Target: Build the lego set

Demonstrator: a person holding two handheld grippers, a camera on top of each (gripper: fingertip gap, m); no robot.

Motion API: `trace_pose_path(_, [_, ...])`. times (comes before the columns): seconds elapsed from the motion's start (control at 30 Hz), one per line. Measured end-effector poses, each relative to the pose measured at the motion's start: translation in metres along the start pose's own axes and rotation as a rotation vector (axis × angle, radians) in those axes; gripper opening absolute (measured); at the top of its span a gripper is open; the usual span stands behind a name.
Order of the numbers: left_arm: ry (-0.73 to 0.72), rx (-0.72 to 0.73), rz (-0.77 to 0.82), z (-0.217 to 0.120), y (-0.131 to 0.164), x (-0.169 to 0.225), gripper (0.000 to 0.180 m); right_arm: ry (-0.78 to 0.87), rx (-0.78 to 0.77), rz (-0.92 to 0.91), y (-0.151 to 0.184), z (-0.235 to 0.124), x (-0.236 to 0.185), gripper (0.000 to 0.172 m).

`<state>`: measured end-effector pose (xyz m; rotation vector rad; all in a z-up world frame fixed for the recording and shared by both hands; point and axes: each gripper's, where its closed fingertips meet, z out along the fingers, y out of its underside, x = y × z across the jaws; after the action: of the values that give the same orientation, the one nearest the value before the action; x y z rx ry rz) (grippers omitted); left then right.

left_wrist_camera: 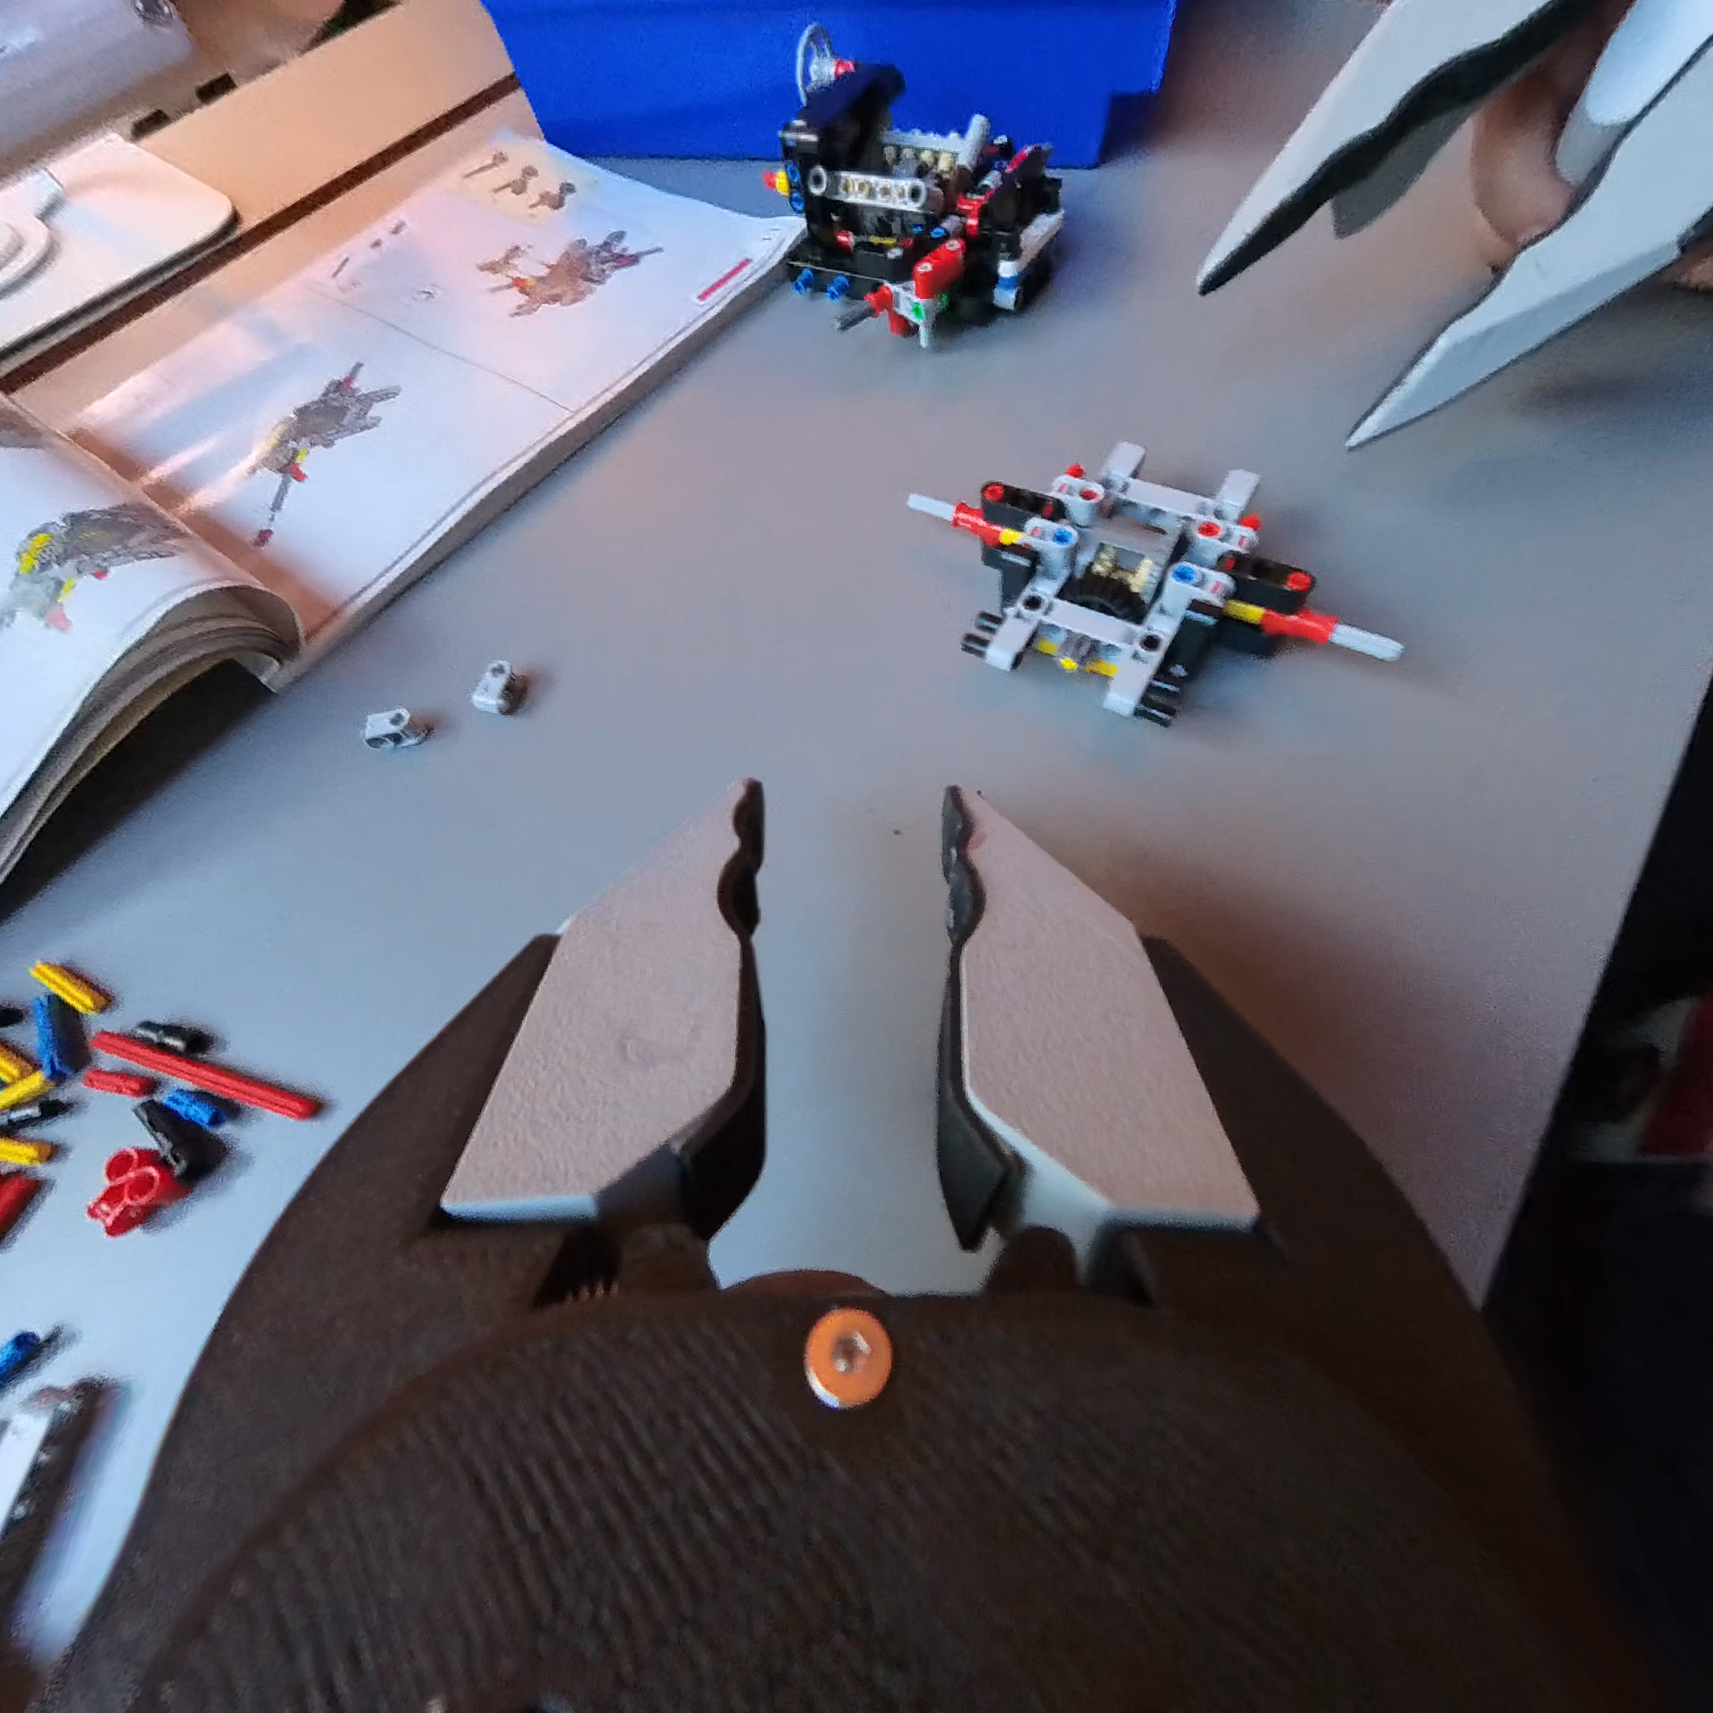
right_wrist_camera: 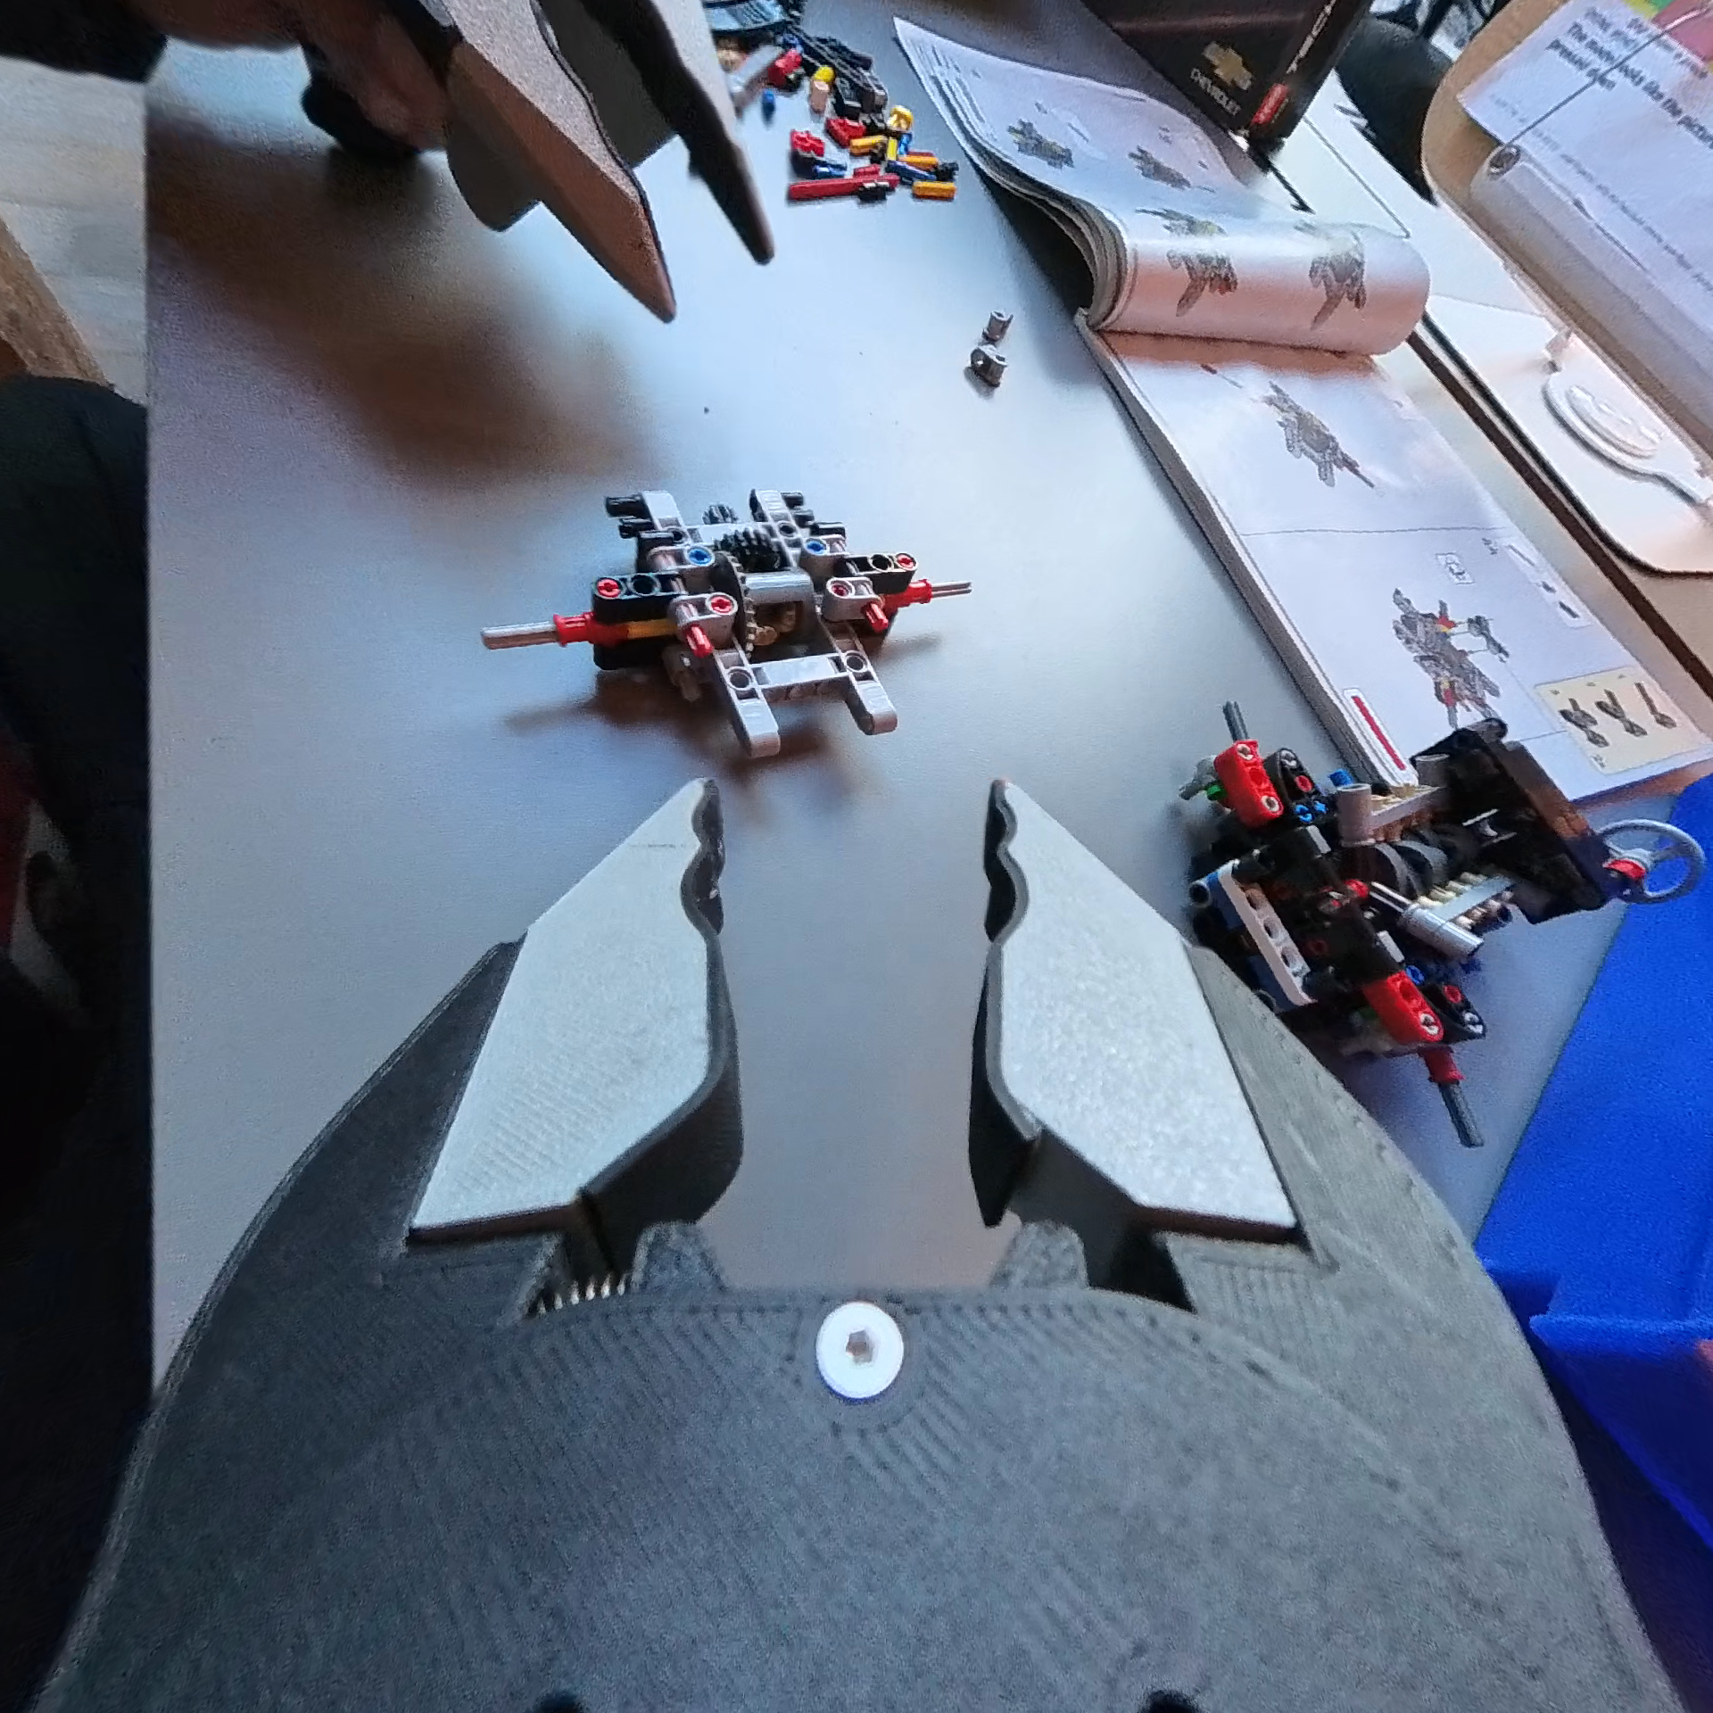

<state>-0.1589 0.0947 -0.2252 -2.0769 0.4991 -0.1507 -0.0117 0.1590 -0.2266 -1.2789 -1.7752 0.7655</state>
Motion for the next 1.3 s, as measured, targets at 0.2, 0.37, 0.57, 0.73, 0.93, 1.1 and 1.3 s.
trace_pose_path(0.2, [0.013,0.105,0.125,0.006,-0.019,-0.011,0.037,0.018,0.002,0.026,0.001,0.001,0.009,0.054])
trace_pose_path(0.37, [0.149,0.104,0.148,0.011,-0.02,0.002,0.025,0.015,0.004,0.051,0.002,0.002,0.015,0.054])
trace_pose_path(0.57, [0.141,0.195,0.155,0.009,-0.033,-0.003,0.018,-0.029,0.097,0.142,-0.008,-0.006,0.023,0.052])
trace_pose_path(0.73, [0.161,0.22,0.155,0.009,-0.038,-0.003,0.017,-0.069,0.176,0.24,-0.014,-0.013,0.033,0.052])
trace_pose_path(0.93, [0.185,0.242,0.166,0.012,-0.043,-0.004,0.01,-0.109,0.215,0.292,-0.016,-0.016,0.041,0.051])
trace_pose_path(1.1, [0.194,0.241,0.156,0.019,-0.046,-0.009,0.01,-0.13,0.24,0.325,-0.018,-0.017,0.046,0.05])
trace_pose_path(1.3, [0.184,0.238,0.155,0.021,-0.047,-0.011,0.01,-0.104,0.262,0.326,-0.019,-0.02,0.05,0.052])
